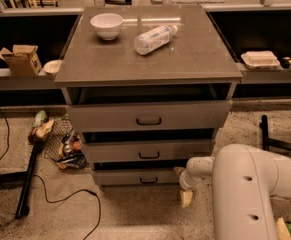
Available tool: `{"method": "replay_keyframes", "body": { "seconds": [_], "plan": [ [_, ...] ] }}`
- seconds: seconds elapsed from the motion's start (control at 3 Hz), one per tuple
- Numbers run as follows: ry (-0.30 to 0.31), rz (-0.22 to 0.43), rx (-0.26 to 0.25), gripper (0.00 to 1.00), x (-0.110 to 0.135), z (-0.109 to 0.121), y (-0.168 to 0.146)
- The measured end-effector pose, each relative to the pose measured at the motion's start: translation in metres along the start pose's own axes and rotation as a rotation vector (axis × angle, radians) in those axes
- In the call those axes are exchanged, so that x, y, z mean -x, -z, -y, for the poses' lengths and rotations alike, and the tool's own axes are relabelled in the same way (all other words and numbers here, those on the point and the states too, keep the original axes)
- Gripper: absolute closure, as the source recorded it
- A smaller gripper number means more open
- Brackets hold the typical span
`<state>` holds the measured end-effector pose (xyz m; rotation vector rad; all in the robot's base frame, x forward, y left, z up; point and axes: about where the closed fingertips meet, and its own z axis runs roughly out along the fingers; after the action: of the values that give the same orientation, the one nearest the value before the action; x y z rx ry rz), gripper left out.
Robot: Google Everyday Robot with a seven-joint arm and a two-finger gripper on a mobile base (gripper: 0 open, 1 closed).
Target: Open bottom drawer
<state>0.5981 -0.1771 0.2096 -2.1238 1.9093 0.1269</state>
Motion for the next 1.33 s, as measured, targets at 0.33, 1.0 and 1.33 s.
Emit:
{"method": "replay_keyframes", "body": {
  "seconds": [0.33, 1.0, 1.33],
  "plan": [
    [-0.019, -0.03, -0.056, 0.0, -0.001, 0.015, -0.009],
    [-0.093, -0.012, -0.1, 0.0, -0.006, 0.037, -0.028],
    [-0.122, -0.003, -0.089, 0.0, -0.009, 0.047, -0.041]
  ]
}}
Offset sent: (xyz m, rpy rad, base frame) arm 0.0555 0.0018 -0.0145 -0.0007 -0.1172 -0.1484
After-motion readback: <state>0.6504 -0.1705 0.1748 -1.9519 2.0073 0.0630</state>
